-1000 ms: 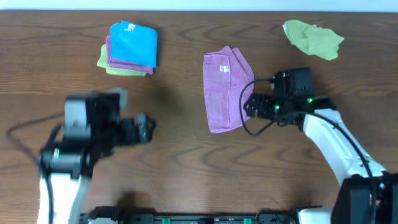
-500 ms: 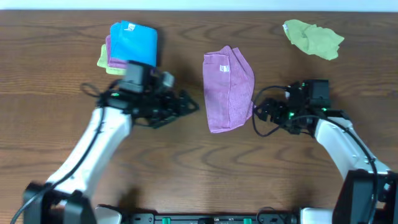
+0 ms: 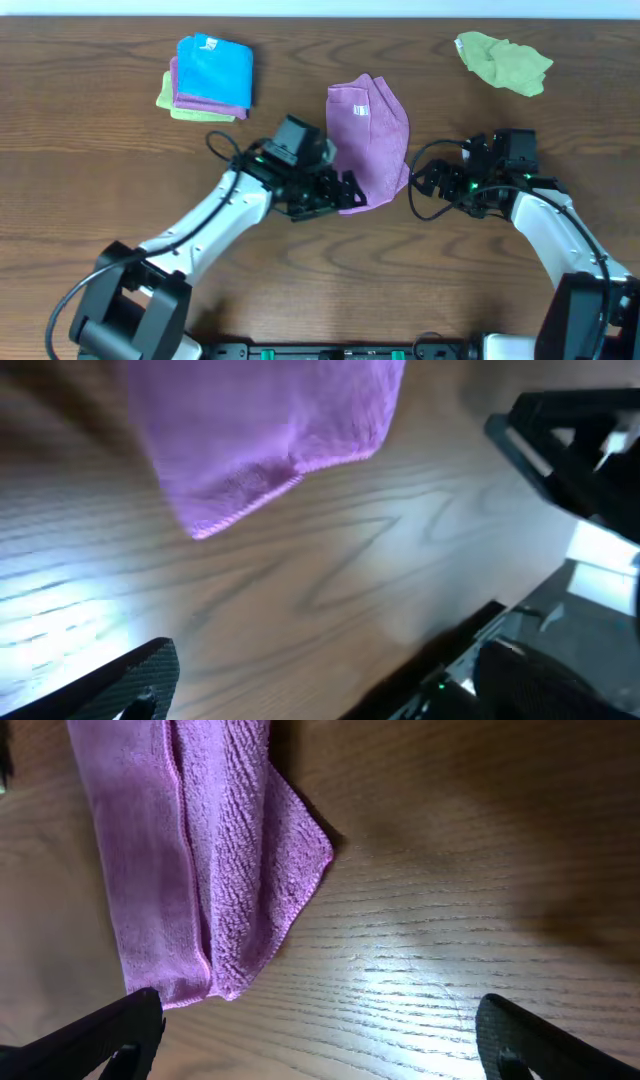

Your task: Fold the cloth

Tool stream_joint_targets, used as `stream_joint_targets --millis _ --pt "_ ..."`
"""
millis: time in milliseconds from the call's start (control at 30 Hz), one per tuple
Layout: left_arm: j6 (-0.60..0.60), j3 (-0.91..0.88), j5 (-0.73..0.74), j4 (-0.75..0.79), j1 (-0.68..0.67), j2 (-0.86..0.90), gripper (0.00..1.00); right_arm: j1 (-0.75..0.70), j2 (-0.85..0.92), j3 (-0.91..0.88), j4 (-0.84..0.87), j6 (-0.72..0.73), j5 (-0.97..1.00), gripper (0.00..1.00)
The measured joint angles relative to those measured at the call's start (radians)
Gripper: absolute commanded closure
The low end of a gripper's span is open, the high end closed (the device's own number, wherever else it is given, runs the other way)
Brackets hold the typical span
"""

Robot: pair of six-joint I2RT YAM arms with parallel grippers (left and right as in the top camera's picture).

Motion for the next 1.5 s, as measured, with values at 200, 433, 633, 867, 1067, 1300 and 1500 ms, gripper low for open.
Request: stream_joint_targets --millis 200,433,633,867,1067,1300,1500 --pt "-0.023 0.000 -0.096 0.014 -0.090 0.005 0.05 0.000 0.000 0.000 0.003 -0.090 -0.138 0.04" --pt "-0.014 0.000 -0.138 0.002 -0.031 0.005 0.04 0.065 0.000 0.000 0.045 -0.161 -0.237 0.03" --pt "0.018 0.000 -0.153 -0.037 0.079 -0.008 0.04 0.172 0.000 0.000 0.133 -0.166 -0.241 0.03" --pt "0.084 0.000 -0.156 -0.129 0.214 -0.075 0.04 0.251 0.059 0.000 0.253 -0.126 -0.212 0.05" --pt "0.132 0.000 -0.157 -0.195 0.310 -0.103 0.05 0.256 0.185 0.000 0.308 -0.099 -0.198 0.07" --pt "0.181 0.000 -0.157 -0.237 0.382 -0.118 0.05 0.266 0.249 0.000 0.367 -0.074 -0.221 0.10" --pt "0.199 0.000 -0.158 -0.246 0.418 -0.122 0.05 0.316 0.255 0.000 0.384 -0.062 -0.225 0.11"
